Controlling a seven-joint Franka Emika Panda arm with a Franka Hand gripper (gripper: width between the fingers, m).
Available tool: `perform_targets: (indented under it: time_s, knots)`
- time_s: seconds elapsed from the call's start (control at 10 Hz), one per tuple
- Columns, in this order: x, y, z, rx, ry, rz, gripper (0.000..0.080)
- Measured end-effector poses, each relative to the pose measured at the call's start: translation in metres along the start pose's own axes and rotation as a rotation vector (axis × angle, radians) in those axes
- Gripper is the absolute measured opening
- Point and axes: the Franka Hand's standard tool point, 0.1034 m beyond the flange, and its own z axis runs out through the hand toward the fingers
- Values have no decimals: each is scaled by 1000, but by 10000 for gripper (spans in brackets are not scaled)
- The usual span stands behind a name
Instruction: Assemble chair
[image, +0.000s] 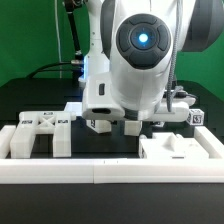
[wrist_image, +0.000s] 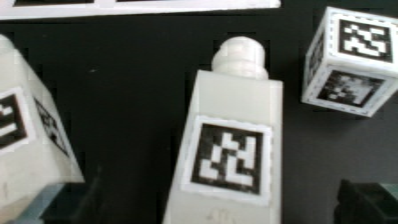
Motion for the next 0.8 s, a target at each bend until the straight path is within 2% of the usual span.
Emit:
perform_targets:
  time_s: [0.4,0.6,0.7,0.8]
  knots:
    - [0,1,5,0,-2,3,649]
    - [0,1,4,0,0,2,389]
    - [1,1,4,0,1,1,389]
    - [1,1,3,0,3,-1,288]
